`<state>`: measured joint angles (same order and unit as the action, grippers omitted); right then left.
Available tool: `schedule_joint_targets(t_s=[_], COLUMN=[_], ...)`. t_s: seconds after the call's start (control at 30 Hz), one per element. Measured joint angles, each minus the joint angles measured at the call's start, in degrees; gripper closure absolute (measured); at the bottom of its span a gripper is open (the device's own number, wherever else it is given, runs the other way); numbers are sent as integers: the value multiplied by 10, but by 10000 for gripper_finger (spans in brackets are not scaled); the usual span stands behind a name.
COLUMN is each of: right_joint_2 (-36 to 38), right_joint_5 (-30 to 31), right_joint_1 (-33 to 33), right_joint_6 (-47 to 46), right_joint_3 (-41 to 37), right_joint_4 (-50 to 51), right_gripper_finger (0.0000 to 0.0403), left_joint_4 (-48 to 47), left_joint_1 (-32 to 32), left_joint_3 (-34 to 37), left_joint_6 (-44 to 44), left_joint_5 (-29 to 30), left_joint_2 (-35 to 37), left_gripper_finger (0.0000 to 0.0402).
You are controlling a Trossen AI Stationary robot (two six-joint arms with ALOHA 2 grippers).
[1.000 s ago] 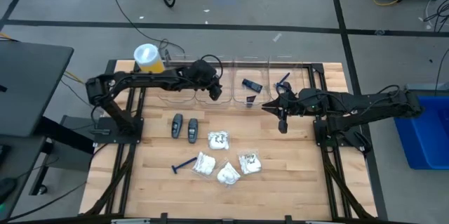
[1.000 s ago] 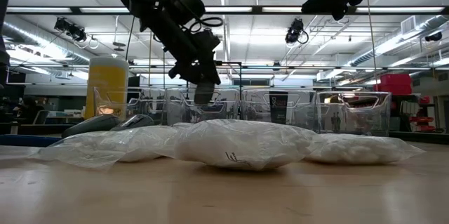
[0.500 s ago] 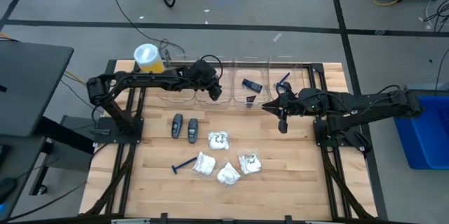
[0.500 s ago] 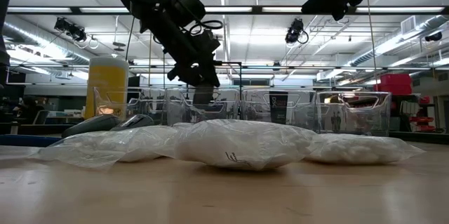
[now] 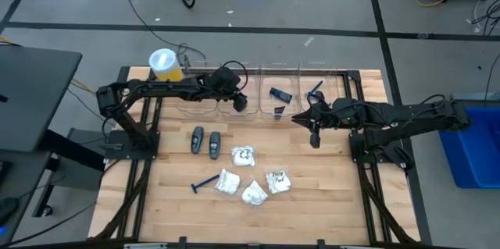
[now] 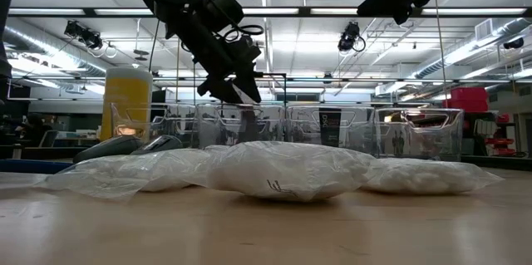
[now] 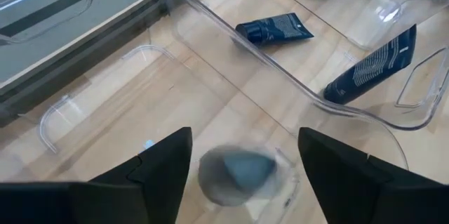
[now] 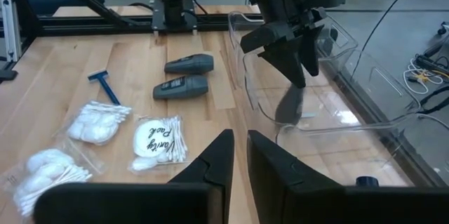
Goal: Pick & Place Travel size toiletries
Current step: Put the black deodorant into the middle left transparent bin
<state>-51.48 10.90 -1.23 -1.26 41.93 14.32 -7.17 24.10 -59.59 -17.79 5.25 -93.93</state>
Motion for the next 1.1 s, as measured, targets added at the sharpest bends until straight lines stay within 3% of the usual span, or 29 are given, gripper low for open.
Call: schedule_joint_targets(t_s=[0.2, 0.47, 0.93, 1.1], right_joint_2=[0, 0, 0, 0], right_joint_5=[0, -1, -1, -1], right_joint_1=[0, 0, 0, 0], right_joint_6=[0, 0, 0, 0], right_joint_3=[0, 0, 0, 0], right_joint_4=[0, 0, 0, 0], right_gripper_finger=[357, 357, 358, 359], left_joint_4=[0, 0, -4, -17], left_joint_1=[0, 0, -13, -28], left_joint_3=[0, 0, -6, -41], left_joint_6=[4, 6, 5, 10], left_joint_5=[-4, -10, -48, -58], left_joint_2=[0, 2, 20, 26], left_gripper_finger=[131, 163, 276, 321])
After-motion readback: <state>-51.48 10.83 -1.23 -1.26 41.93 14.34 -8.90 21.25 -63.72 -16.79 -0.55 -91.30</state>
